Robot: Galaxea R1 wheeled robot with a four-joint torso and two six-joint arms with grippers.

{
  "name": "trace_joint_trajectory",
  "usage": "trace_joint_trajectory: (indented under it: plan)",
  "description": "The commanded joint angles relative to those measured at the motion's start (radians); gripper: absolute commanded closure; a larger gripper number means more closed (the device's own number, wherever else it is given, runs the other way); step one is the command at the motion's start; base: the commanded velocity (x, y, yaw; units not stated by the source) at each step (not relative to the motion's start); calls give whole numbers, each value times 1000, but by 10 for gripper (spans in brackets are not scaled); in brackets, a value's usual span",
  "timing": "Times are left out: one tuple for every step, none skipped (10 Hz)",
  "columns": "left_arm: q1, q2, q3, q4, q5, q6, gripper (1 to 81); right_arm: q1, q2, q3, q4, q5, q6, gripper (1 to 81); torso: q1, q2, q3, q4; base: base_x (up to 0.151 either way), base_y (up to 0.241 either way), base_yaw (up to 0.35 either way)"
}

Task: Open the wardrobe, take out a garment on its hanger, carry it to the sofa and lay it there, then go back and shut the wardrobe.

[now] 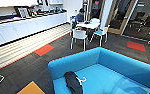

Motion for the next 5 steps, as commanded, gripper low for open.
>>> trace_joint_trajectory:
  plan:
    - [-38, -10, 15, 4, 19, 7, 10, 21, 6, 8, 0, -71, -5, 10, 1, 0, 0, 0, -104, 0, 0]
    - [-36, -10, 15, 6, 19, 9, 10, 21, 6, 8, -2, -70, -5, 10, 1, 0, 0, 0, -103, 0, 0]
    - [-36, -8, 13, 6, 19, 9, 10, 20, 6, 8, 0, -71, -5, 10, 1, 0, 0, 0, -104, 0, 0]
    - [-36, -8, 15, 6, 19, 9, 10, 21, 6, 8, 0, -70, -5, 10, 1, 0, 0, 0, -103, 0, 0]
    - [-36, -7, 15, 6, 19, 9, 10, 20, 6, 8, 0, -70, -5, 10, 1, 0, 0, 0, -104, 0, 0]
